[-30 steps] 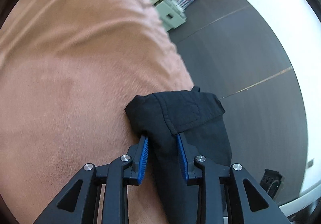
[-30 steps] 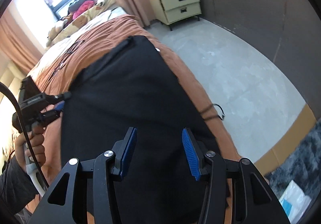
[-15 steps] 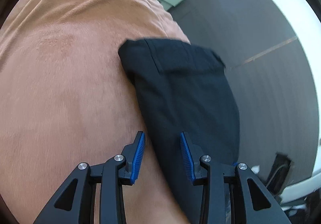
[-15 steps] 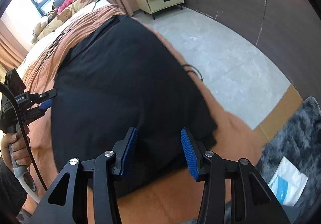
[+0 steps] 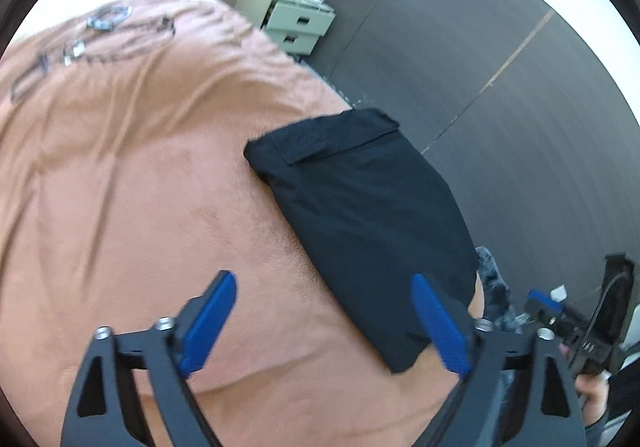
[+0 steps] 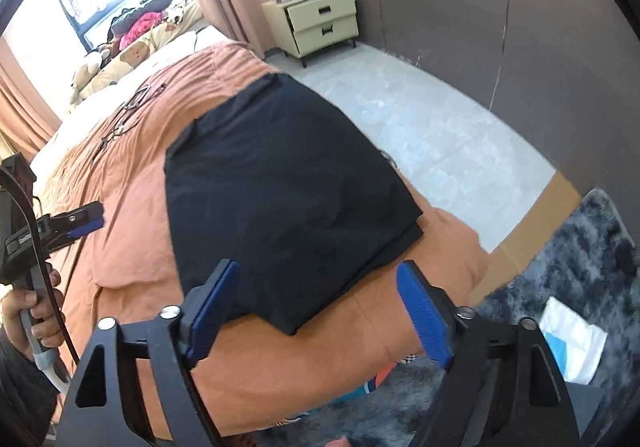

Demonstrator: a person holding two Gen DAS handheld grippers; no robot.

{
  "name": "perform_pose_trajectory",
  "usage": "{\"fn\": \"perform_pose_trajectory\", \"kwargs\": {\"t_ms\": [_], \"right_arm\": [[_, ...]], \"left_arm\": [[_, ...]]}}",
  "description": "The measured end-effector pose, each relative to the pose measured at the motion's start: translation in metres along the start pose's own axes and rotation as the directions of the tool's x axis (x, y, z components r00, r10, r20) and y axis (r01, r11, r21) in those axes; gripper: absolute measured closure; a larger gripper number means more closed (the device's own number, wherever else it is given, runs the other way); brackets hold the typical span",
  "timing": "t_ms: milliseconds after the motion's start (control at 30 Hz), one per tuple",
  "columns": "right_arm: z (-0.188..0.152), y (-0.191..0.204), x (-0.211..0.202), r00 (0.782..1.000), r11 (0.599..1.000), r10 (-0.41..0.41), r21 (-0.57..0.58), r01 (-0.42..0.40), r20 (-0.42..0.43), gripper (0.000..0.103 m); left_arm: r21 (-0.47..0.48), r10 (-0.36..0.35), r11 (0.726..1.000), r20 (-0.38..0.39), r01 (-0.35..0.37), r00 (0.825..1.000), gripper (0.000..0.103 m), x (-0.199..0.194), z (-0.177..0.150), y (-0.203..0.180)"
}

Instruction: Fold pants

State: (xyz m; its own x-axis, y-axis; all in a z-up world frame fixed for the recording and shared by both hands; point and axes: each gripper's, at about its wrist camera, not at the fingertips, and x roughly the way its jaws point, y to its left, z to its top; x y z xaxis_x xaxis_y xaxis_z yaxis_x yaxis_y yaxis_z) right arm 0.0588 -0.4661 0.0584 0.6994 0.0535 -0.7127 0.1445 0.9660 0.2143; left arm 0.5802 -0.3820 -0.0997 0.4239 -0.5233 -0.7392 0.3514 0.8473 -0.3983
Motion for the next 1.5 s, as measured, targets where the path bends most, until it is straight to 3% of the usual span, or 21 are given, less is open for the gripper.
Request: {"fn": "perform_pose_trajectory", "kwargs": {"t_ms": [133,267,500,933,1133,1500], "right_arm": [[-0.003,0.015,-0.028,0.999,1.0,-0.019,-0.016,0.02,0.042,0.016],[-0.017,0.031,-0.047,0.997,1.0,-0.018,-0.022,0.02,0.075,0.001],[-0.045,0.068,-0.077,0.993,1.0,-0.015,-0.025,0.018,0.121,0.0],[-0.086,0.109,-0.141,0.976,0.994,0.083,-0.088,-0.066,0.203,0.0],[-0.102,0.125,-0.152,0.966,0.984,0.137,-0.141,-0.107,0.22,0.0],[-0.152,0.146,-0.193,0.964,0.981,0.129,-0.172,-0.09,0.231,0.0]], "left_arm": [[0.076,0.047,0.996,0.053,-0.051,0.997,0.001,-0.033,-0.004,-0.01],[0.101,0.057,0.993,0.089,-0.066,0.994,0.001,-0.071,-0.008,-0.014],[0.114,0.102,0.986,0.19,-0.125,0.977,0.001,-0.132,-0.02,-0.022],[0.194,0.054,0.974,0.303,-0.117,0.952,0.001,-0.249,-0.064,-0.044],[0.218,0.067,0.965,0.336,-0.146,0.94,0.001,-0.291,-0.084,-0.053],[0.234,0.05,0.962,0.363,-0.143,0.931,0.001,-0.354,-0.149,-0.064]]}}
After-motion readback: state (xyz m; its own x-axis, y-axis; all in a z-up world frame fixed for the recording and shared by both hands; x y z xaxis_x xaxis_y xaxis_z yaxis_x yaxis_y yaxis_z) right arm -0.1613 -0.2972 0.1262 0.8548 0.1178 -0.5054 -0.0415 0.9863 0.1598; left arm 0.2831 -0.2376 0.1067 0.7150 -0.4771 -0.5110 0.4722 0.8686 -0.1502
